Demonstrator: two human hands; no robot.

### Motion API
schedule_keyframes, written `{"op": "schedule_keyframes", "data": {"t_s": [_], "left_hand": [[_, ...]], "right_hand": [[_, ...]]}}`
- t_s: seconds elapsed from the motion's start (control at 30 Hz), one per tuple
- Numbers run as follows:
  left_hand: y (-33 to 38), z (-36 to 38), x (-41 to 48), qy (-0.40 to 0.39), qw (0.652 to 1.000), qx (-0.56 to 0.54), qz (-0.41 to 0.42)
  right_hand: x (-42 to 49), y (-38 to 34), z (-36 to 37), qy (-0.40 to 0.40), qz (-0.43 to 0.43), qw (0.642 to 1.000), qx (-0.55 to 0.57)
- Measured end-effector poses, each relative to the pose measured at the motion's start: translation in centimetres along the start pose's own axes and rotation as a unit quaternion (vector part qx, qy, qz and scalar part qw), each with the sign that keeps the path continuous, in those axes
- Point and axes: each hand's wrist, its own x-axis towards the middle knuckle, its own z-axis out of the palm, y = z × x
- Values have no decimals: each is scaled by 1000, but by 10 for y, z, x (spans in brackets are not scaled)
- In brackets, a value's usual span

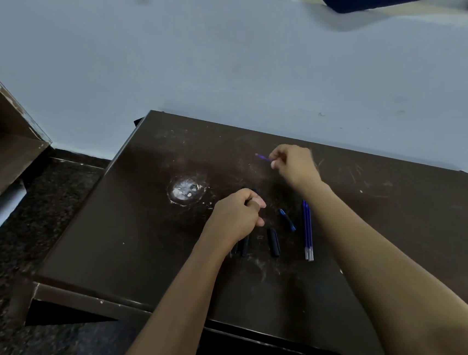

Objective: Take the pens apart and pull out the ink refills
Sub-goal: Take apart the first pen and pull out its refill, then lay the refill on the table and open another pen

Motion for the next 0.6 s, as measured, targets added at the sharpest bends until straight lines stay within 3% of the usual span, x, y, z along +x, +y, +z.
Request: {"op": "schedule_keyframes", "data": {"t_s": [0.13, 0.33, 0.6], "left_hand": [[1, 1, 1, -3, 1000, 9, 2], [1, 2, 0, 2, 1000, 9, 14], [2, 2, -2, 8, 1000, 4, 11]], "right_hand": [[13, 0, 24, -27, -2, 998, -54], [9, 0, 39, 13, -12, 995, -99], [6, 0, 39, 14, -15, 995, -98]]}}
